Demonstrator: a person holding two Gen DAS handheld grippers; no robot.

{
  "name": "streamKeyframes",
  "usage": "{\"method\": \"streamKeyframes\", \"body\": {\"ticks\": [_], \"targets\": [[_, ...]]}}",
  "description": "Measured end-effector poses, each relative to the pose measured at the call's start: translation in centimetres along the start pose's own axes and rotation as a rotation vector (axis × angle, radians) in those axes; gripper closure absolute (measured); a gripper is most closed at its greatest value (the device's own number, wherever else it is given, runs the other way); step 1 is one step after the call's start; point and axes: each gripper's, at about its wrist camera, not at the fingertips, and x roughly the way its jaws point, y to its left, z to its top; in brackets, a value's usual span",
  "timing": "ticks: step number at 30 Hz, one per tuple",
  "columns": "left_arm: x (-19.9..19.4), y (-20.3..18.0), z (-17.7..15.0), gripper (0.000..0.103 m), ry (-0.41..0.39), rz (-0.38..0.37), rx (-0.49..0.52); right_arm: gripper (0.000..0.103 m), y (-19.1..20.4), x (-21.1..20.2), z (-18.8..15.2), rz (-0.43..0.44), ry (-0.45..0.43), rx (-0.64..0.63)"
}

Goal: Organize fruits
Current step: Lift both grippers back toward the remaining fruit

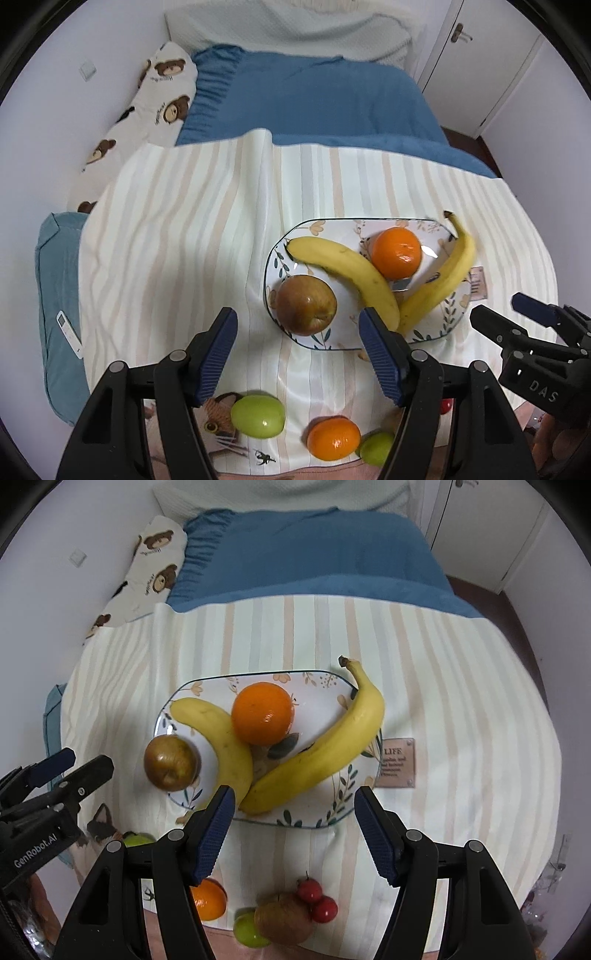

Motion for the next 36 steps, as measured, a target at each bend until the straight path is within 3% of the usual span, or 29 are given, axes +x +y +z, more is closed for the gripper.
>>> {"method": "streamKeyframes", "body": {"ticks": [1,5,11,17,27,33,36], "targets": [[-0.7,0.0,-0.2,0.034,-0.018,0.003,0.004,0.026,0.0,-1.1,-0.6,-0.006,-0.031,-0.002],[-3.9,-0.5,-1.4,0.009,-0.132,0.062,0.030,0.011,0.5,-4.2,-2.2,-0.027,-0.121,-0.009],[-7.8,-0.8,-3.0,0.002,-0.229,0.073,0.035,0.007,0.9,-8.9,-4.0,-0.040,-0.238,-0.014],[-10.4,-1.1,-4.6,0.002,-0.287,0.058,0.036,0.005,1.3,-12.7,-6.0,-0.059,-0.317,-0.017],[-11.6,-2.0,-6.5,0.002,-0.289,0.017,0.035,0.005,1.1,-15.7,-9.0,-0.018,-0.361,0.016],[-9.3,-1.7,-7.4,0.002,-0.225,0.008,0.023,0.005,0.0,-13.4,-10.4,0.018,-0.295,0.065],[-7.0,-1.3,-8.1,0.002,-0.166,0.022,0.018,0.005,-1.0,-10.0,-11.6,0.051,-0.212,0.117]]}}
